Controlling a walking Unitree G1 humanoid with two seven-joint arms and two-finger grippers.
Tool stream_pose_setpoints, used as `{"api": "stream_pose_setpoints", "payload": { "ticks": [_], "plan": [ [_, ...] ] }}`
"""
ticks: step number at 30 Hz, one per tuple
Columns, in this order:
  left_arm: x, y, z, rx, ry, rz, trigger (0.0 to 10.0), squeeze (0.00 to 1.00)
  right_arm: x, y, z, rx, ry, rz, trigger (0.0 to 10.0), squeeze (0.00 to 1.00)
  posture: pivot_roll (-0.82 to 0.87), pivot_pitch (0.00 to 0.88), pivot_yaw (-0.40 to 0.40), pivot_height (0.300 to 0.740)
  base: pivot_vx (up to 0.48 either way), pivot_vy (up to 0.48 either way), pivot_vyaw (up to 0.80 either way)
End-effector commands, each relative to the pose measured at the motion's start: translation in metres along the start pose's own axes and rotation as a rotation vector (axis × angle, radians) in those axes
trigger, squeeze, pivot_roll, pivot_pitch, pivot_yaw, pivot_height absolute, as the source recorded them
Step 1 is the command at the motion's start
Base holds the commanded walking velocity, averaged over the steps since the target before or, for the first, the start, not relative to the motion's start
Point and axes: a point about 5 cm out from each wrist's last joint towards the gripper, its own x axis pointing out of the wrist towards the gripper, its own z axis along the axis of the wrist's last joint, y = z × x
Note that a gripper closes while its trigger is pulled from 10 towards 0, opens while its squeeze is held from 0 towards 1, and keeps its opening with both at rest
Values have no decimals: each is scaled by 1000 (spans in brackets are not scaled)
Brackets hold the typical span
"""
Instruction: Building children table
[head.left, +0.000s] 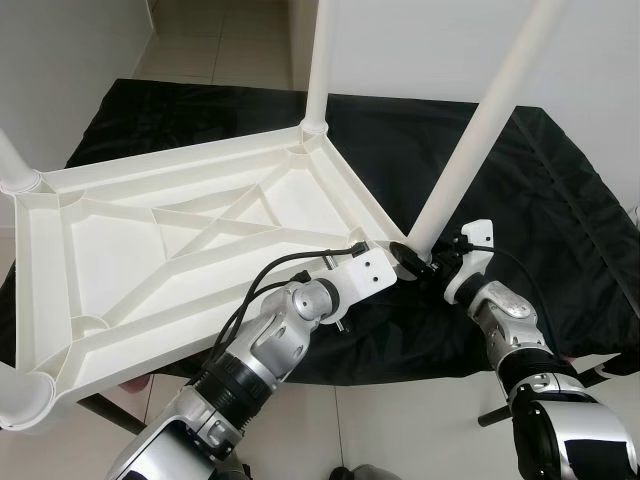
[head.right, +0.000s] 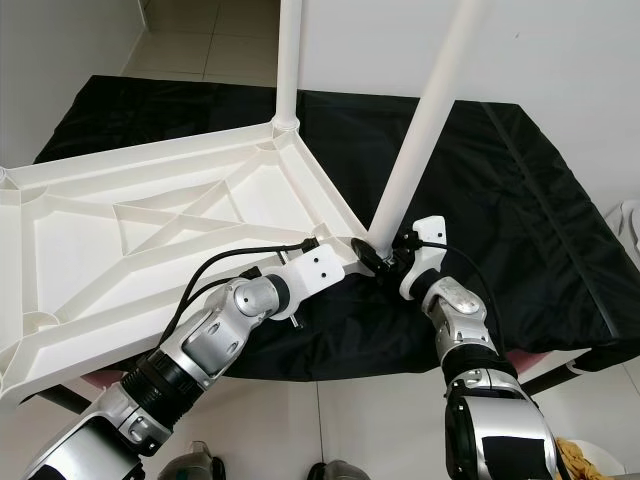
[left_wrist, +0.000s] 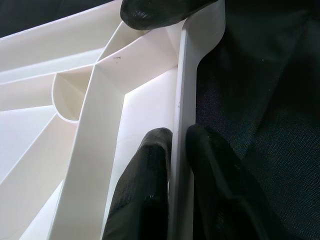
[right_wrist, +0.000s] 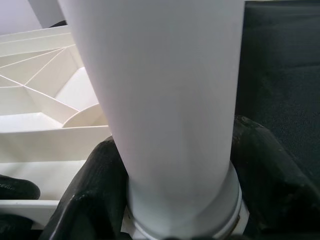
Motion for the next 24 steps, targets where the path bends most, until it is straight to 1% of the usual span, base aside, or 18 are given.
{"api": "stream_pose_setpoints", "payload": {
  "ticks": [1,3,7,12,13,15,18,20,21,24],
  "plan": [
    [2,-9,-5,-5,26,-56,10000,0,-8,8,-30,89,105,-23,0,0,74,57,-58,740,0,0,0],
    [2,-9,-5,-3,25,-57,10000,0,-6,8,-30,84,111,-46,0,0,75,57,-59,740,0,0,0],
    [2,-9,-5,-2,24,-58,10000,0,0,9,-30,76,116,-168,0,0,75,55,-63,740,0,0,0],
    [2,-10,-5,-3,24,-60,10000,0,4,12,-28,68,102,-187,0,0,73,55,-64,740,0,0,0],
    [3,-11,-5,-3,24,-62,10000,0,8,15,-24,63,72,-223,0,0,71,53,-64,740,0,0,0],
    [3,-11,-5,-3,24,-62,10000,0,8,15,-24,63,72,-223,0,0,71,53,-64,740,0,0,0],
    [3,-13,-4,-2,22,-68,10000,0,15,18,-18,71,41,-280,0,0,68,48,-67,740,0,0,0],
    [3,-13,-4,-1,21,-69,10000,0,16,19,-17,76,36,-288,0,0,68,48,-67,740,0,0,0],
    [4,-14,-4,-1,21,-71,10000,0,17,20,-17,103,38,-334,0,0,67,47,-69,740,0,0,0],
    [4,-15,-4,-3,20,-74,10000,0,20,23,-19,132,49,-489,0,0,68,45,-71,740,0,0,0]
  ]
}}
